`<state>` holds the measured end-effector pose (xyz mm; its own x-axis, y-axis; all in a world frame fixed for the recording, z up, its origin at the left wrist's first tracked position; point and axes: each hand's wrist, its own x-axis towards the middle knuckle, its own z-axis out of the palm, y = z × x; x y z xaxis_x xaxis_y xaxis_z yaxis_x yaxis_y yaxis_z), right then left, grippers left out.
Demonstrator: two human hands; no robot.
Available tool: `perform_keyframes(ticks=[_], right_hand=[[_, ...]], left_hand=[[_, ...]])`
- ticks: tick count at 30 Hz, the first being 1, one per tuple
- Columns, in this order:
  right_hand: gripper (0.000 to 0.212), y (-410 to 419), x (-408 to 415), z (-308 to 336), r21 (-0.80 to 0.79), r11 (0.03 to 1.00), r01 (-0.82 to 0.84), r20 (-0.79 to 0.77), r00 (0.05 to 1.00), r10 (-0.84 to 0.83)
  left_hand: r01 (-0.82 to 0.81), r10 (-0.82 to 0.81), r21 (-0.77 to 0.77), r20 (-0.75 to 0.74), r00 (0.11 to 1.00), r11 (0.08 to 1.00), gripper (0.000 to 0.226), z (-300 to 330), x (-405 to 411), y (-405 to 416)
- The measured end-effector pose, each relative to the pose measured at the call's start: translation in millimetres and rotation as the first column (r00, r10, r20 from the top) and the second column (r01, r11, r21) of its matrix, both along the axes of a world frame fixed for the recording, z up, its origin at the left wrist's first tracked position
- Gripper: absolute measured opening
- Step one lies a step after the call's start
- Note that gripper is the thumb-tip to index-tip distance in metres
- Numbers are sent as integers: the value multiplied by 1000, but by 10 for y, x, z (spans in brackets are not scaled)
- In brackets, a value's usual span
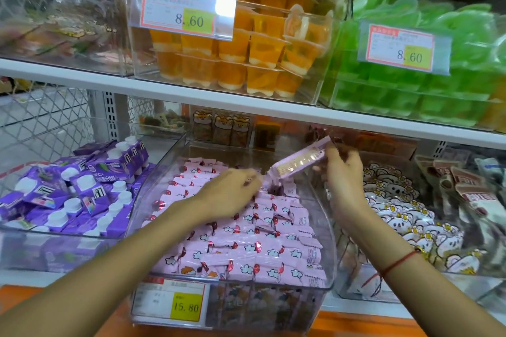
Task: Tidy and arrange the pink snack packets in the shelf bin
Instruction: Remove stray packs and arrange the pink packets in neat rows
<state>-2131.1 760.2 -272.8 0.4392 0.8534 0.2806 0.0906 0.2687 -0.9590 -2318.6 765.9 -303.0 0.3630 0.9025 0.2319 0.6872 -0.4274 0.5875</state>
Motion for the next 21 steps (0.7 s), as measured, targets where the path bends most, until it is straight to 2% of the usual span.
perform_keyframes(ticks=[2,4,6,8,10,11,12,13,14,15,16,18,19,21], right_hand=[[14,-17,-3,5,-53,995,-90,-119,989,83],[16,-37,-39,15,-55,980,-192,-171,969,180],[21,-60,-93,30,-49,964,-260,-166,954,249],[25,-97,-124,56,-72,955,-289,-111,953,280],[25,-134,-119,89,-122,945,-303,-33,953,301],[25,-147,-103,94,-156,948,-279,77,953,293],[26,-157,-76,100,-184,960,-210,281,925,256],[29,-158,-49,98,-174,975,-135,520,829,207],[38,-163,-30,85,-132,986,-107,713,681,169],[50,-172,-24,63,-76,988,-133,835,533,136],[60,-191,-32,48,-39,984,-175,909,403,108],[64,-217,-59,30,44,979,-200,982,190,-5],[60,-216,-65,26,97,976,-196,990,124,-74],[49,-209,-71,25,174,962,-211,982,110,-154]], left_hand=[[-67,77,-64,174,982,996,53,132,-5,-2],[41,23,-220,281,959,975,61,249,10,-28],[136,-38,-295,316,948,946,42,304,34,-68],[143,-30,-307,346,938,941,27,326,34,-76],[106,29,-335,375,926,936,22,344,29,-85],[74,81,-363,395,915,929,24,354,32,-95],[50,142,-407,429,892,912,26,359,36,-110],[47,198,-456,473,859,889,26,359,47,-126],[57,236,-492,512,826,869,25,358,63,-145],[67,255,-508,538,803,859,27,349,79,-155],[72,260,-506,554,791,859,30,337,94,-164],[68,249,-481,564,787,874,38,325,113,-187],[66,241,-473,559,793,879,39,322,112,-198],[81,222,-479,543,810,874,41,320,115,-216]])
